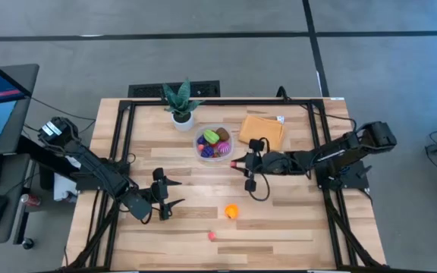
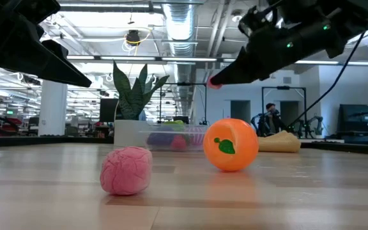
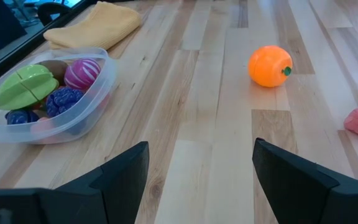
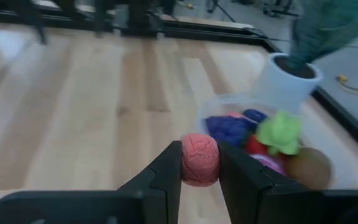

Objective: Pick and placing Produce into tupperware
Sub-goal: Put the top pink peach into the transparent bin

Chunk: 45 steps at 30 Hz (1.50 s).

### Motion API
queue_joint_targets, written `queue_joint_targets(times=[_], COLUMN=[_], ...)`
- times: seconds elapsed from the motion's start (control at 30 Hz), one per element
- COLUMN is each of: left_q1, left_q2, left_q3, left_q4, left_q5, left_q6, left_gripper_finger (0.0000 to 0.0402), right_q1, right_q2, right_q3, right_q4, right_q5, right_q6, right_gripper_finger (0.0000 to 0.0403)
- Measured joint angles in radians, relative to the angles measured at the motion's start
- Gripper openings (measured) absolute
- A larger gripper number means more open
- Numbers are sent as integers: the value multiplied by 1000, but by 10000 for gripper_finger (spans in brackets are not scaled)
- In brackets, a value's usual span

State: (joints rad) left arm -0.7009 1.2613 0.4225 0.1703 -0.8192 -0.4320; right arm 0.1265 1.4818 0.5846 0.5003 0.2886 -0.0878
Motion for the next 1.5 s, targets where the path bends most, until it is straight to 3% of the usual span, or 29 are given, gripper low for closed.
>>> queue_joint_targets(times=[0.33,0.57,0.93,1.5], left_q1=[0,0,0,0], left_q2=[0,0,0,0], left_q3=[0,0,0,0], left_q4=[4,4,3,3], left_q5=[0,-6,-8,-8], left_q6=[0,-1,-1,-7], left_gripper_finger=[277,277,277,277], right_q1=[-145,-222,-308,-371], right_q2=[6,6,6,43], right_q3=[0,36,132,145], right_q4=[5,5,-30,-21], right_q5=[-8,-88,-166,-214], right_q6=[-35,-59,-107,-100], right_gripper_finger=[118,118,118,118])
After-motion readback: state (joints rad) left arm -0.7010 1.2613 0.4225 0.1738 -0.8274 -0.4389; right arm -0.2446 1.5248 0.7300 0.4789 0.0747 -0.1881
